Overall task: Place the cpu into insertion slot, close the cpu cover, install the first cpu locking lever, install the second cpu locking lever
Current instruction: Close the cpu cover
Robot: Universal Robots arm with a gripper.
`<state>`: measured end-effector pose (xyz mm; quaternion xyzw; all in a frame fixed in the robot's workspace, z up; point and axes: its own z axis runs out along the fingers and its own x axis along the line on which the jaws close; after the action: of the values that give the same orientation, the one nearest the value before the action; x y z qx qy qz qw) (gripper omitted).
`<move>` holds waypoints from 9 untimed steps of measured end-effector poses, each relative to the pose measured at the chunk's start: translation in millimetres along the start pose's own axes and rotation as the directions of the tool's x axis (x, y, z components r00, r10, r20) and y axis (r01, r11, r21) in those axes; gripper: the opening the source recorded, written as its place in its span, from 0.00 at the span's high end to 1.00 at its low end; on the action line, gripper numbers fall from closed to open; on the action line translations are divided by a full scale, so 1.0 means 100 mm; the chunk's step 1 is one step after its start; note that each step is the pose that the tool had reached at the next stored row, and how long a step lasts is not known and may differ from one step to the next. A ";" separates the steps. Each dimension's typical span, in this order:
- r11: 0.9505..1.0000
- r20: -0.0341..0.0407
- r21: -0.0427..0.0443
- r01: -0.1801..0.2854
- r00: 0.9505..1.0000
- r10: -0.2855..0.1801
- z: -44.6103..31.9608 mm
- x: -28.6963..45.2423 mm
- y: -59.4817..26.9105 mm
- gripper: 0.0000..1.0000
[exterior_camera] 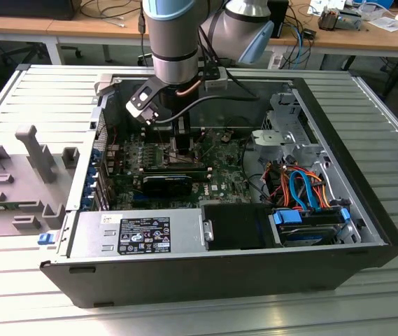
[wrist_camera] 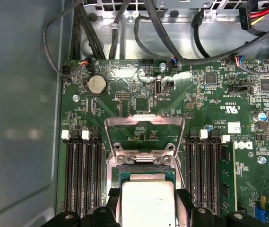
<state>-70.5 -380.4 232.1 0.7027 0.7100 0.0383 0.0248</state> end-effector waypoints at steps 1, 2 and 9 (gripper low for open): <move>1.000 0.000 0.000 0.000 1.000 0.000 0.002 0.000 0.000 0.45; 1.000 0.000 0.000 0.000 1.000 0.000 0.003 0.000 0.000 0.45; 1.000 0.000 0.000 0.000 1.000 0.000 0.017 0.000 -0.004 0.45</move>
<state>-70.7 -380.4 230.3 0.7027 0.7100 0.0383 0.0248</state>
